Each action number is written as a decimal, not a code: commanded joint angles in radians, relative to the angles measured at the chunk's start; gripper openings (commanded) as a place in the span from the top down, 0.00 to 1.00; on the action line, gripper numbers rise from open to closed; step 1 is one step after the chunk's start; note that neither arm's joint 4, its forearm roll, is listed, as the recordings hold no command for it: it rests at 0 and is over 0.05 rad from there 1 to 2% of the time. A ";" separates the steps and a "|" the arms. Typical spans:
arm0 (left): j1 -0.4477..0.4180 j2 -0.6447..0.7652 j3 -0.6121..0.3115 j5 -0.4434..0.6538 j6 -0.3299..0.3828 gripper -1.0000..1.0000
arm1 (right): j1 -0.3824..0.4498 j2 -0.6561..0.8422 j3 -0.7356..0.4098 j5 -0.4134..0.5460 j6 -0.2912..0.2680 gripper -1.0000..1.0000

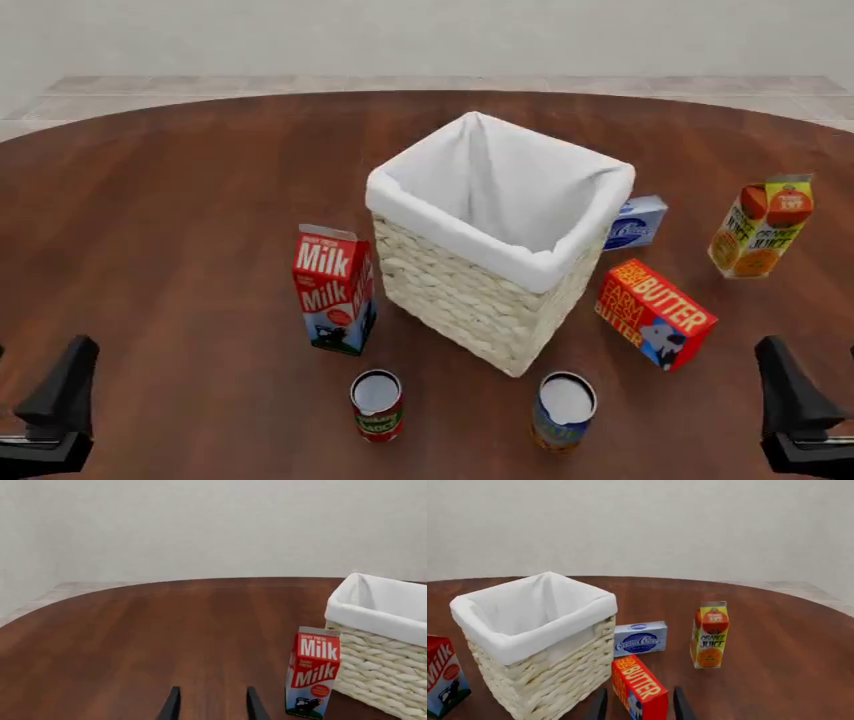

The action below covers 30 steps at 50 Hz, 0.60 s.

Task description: Pick up the alphabet soup and the tomato sauce, and put them in the basket.

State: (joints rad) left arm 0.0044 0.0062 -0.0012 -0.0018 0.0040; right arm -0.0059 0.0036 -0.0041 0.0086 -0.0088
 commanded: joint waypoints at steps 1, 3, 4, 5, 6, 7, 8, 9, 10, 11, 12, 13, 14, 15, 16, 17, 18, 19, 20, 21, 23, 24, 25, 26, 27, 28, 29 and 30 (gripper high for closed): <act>-0.006 0.004 -0.003 0.000 -0.005 0.00 | 0.009 0.019 0.001 -0.022 0.009 0.00; -0.005 0.008 -0.003 -0.002 -0.006 0.00 | 0.009 0.023 0.001 -0.025 0.009 0.00; -0.005 0.009 -0.003 -0.003 -0.006 0.00 | 0.010 0.024 0.002 -0.025 0.008 0.00; -0.005 0.010 -0.003 -0.005 -0.006 0.00 | 0.010 0.027 0.002 -0.027 0.008 0.00; -0.005 0.012 -0.003 -0.006 -0.006 0.00 | 0.010 0.033 0.002 -0.031 0.008 0.00; -0.006 0.024 -0.002 -0.015 -0.008 0.00 | 0.010 0.040 0.003 -0.036 0.007 0.00; -0.007 0.031 -0.002 -0.022 -0.008 0.00 | 0.011 0.043 0.003 -0.039 0.006 0.00; -0.008 0.041 -0.002 -0.031 -0.008 0.00 | 0.012 0.041 0.002 -0.037 0.005 0.00; -0.010 0.052 -0.002 -0.042 -0.007 0.00 | 0.012 0.038 0.002 -0.034 0.003 0.00; -0.010 0.057 -0.002 -0.049 -0.006 0.00 | 0.012 0.038 0.002 -0.034 0.002 0.00; -0.010 0.061 -0.002 -0.052 -0.007 0.00 | 0.012 0.039 0.002 -0.034 0.002 0.00; -0.009 0.059 -0.003 -0.050 -0.007 0.00 | 0.013 0.039 0.001 -0.034 0.001 0.00; -0.009 0.054 -0.003 -0.045 -0.006 0.00 | 0.013 0.038 0.001 -0.033 0.001 0.00; -0.010 0.044 -0.003 -0.035 -0.006 0.00 | 0.015 0.040 0.001 -0.034 -0.001 0.00; -0.010 0.037 -0.004 -0.028 -0.006 0.00 | 0.015 0.044 0.000 -0.037 -0.002 0.00; -0.010 0.032 -0.004 -0.023 -0.006 0.00 | 0.015 0.045 -0.002 -0.036 -0.002 0.00; -0.011 0.027 -0.004 -0.017 -0.005 0.00 | 0.014 0.044 -0.010 -0.031 -0.003 0.00; -0.011 0.026 -0.004 -0.017 -0.005 0.00 | 0.014 0.044 -0.010 -0.030 -0.003 0.00; -0.011 0.018 -0.005 -0.009 -0.004 0.00 | 0.014 0.056 -0.021 -0.031 -0.004 0.00; -0.013 0.012 -0.006 -0.003 -0.003 0.00 | 0.011 0.066 -0.031 -0.030 0.000 0.00; -0.013 0.010 -0.006 0.000 -0.003 0.00 | 0.012 0.067 -0.039 -0.024 0.001 0.00; -0.013 0.007 -0.007 0.003 -0.002 0.00 | 0.012 0.067 -0.048 -0.015 0.002 0.00; -0.013 0.004 -0.006 0.005 -0.002 0.00 | 0.016 0.079 -0.059 -0.007 0.015 0.00; -0.013 0.003 -0.006 0.006 -0.002 0.00 | 0.018 0.086 -0.064 -0.002 0.024 0.00; -0.013 0.002 -0.007 0.008 -0.001 0.00 | 0.017 0.083 -0.073 0.012 0.020 0.00; -0.013 0.000 -0.008 0.009 0.000 0.00 | 0.025 0.069 -0.092 0.039 0.013 0.00; -0.014 0.000 -0.008 0.010 0.000 0.00 | 0.027 0.067 -0.103 0.052 0.014 0.00; -0.014 0.001 -0.008 0.009 0.001 0.00 | 0.029 0.072 -0.123 0.066 0.016 0.00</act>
State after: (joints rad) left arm -0.0070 0.0195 -0.0068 -0.0061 0.0014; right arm 0.0106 0.0628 -0.0524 0.0082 -0.0008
